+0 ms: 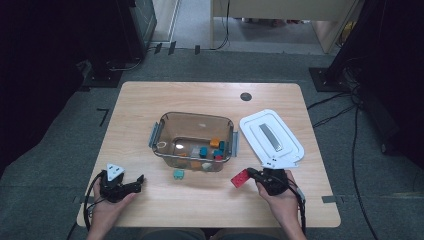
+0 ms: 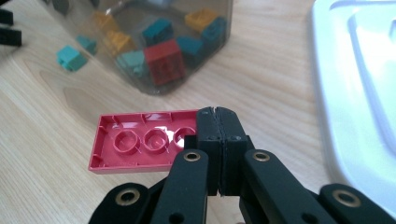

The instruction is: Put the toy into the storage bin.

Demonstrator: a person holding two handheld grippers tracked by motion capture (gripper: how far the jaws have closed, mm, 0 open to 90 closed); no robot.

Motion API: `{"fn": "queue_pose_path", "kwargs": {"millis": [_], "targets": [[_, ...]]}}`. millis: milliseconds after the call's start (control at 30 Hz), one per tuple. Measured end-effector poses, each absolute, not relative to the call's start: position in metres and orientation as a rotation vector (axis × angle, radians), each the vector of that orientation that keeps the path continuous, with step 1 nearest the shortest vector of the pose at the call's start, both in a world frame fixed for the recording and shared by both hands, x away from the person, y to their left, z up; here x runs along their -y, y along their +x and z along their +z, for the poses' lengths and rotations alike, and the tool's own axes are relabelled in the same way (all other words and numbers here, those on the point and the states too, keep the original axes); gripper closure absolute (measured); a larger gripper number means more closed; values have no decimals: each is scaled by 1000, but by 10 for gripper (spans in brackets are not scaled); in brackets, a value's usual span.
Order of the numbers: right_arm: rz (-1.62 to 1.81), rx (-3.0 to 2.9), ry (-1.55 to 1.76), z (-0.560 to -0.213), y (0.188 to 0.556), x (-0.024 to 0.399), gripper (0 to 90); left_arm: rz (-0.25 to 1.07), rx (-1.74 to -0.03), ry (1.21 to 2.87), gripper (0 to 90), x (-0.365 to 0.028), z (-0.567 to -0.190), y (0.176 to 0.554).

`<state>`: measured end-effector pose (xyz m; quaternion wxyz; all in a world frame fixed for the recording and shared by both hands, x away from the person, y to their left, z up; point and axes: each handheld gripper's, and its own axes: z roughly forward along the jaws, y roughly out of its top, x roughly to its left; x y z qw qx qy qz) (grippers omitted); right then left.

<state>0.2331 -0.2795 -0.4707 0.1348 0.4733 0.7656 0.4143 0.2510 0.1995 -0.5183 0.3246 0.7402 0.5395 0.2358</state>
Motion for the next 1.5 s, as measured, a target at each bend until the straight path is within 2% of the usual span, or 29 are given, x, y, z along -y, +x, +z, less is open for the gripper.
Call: {"fn": "queue_pose_path", "kwargs": {"millis": [533,833,1100,1267,1300,1333,1433,1500], "targets": [[1257,-2233,1264,-405,252,288,900,619,-1415,1940,159,-199,-518,251],[1285,-2235,1196,-367,269,270,900,619,-1415,1939,159,-199,-518,251],[1296,-2277,1163,-364,300,229,900,619,-1414,1939,159,-200,-518,251],[1239,-2313,1177,-374,317,205,896,619,-1414,1939,160,-200,-518,251],[1233,-2323,1187,-377,319,202,867,619,-1414,1939,160,-200,-518,251],[1236,-2332,1197,-379,321,200,800,620,-1414,1939,160,-200,-518,251],[1222,-2350,1182,-381,319,197,754,621,-1411,1940,163,-199,-518,250],[1219,-2336,1173,-380,315,198,710,628,-1403,1931,230,-200,-518,248]]}}
